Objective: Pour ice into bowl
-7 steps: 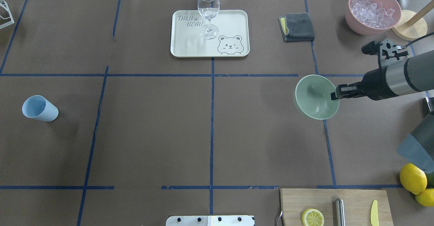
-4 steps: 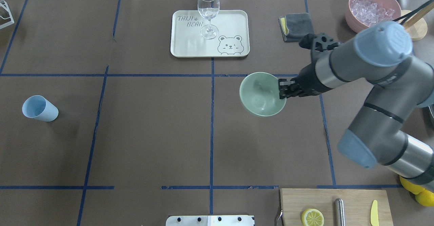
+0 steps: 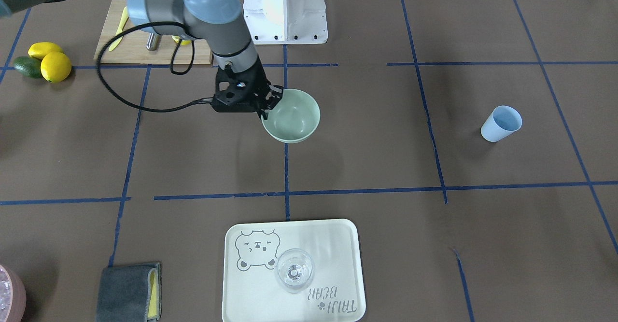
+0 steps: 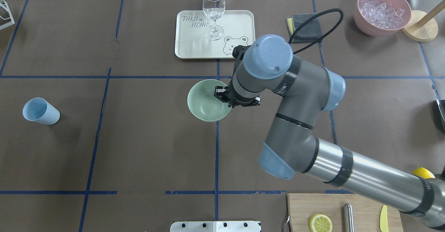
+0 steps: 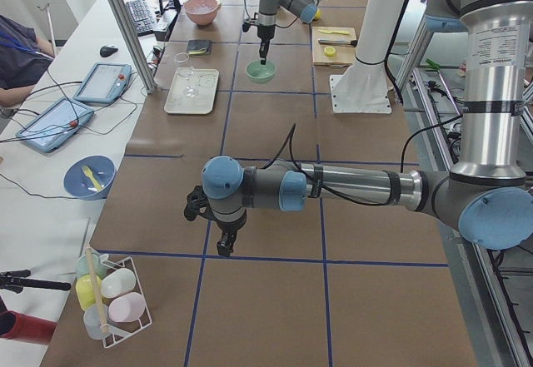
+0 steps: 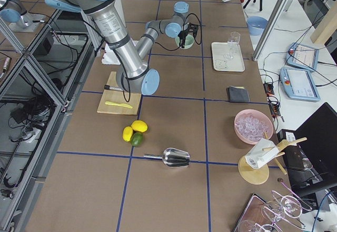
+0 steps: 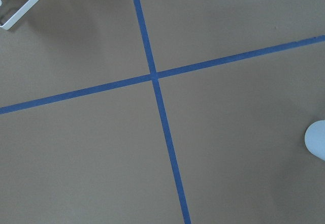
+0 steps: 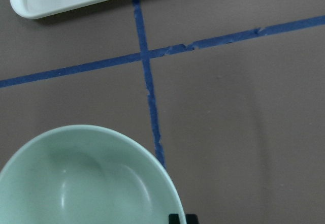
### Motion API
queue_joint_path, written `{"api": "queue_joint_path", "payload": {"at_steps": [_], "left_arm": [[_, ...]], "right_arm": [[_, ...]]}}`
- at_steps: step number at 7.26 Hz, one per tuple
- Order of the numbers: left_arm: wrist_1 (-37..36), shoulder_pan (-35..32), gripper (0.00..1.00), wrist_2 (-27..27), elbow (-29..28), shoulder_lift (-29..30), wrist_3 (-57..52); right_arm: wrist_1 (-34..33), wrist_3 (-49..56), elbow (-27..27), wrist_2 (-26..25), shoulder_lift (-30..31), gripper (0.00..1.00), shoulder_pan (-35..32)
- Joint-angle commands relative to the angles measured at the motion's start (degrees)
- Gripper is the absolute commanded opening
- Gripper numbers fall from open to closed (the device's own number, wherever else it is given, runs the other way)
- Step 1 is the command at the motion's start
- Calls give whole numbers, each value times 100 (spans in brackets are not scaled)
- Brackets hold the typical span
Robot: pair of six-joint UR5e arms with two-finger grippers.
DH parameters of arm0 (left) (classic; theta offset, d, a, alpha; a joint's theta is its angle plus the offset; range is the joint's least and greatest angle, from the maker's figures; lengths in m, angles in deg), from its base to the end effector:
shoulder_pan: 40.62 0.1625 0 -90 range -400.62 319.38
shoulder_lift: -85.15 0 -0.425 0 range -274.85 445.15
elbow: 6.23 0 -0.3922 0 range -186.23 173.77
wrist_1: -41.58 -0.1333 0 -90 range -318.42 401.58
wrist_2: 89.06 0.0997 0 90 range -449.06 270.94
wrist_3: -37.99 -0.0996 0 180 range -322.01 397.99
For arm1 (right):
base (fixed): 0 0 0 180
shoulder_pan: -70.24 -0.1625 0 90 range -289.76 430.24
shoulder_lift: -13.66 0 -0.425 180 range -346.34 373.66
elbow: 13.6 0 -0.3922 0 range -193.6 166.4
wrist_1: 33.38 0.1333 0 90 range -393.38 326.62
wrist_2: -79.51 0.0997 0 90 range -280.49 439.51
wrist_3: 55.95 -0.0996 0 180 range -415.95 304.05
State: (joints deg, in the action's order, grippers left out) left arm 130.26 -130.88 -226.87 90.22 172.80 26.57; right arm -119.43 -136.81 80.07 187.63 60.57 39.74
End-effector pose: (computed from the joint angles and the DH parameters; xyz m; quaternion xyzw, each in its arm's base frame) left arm -0.0617 -0.4763 0.6211 0.0633 0.4007 0.0987 0.9087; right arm -0.5473 -0.4411 0.1699 0.0095 -0.4461 0.0991 0.8894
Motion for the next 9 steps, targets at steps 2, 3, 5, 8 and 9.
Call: {"api": "queue_joint_path", "payload": {"at_steps": [2,3,5,8,9], "left_arm": [[0,0,100,0,-4,7,0],[0,0,100,0,-22,7,0],[0,0,100,0,-31,-2,0],[0,0,100,0,-48,-11,-9],[0,0,100,0,-57,-11,-9]], "right_arm": [[446,-403,-972,-396,-498,0,421],[457,-396,-1034,-405,-507,0,440],[466,-396,-1044,-397,-463,0,440],[537,-343,-1017,-860,-437,100,457],[528,-291,-965,-906,-428,100,423]]}}
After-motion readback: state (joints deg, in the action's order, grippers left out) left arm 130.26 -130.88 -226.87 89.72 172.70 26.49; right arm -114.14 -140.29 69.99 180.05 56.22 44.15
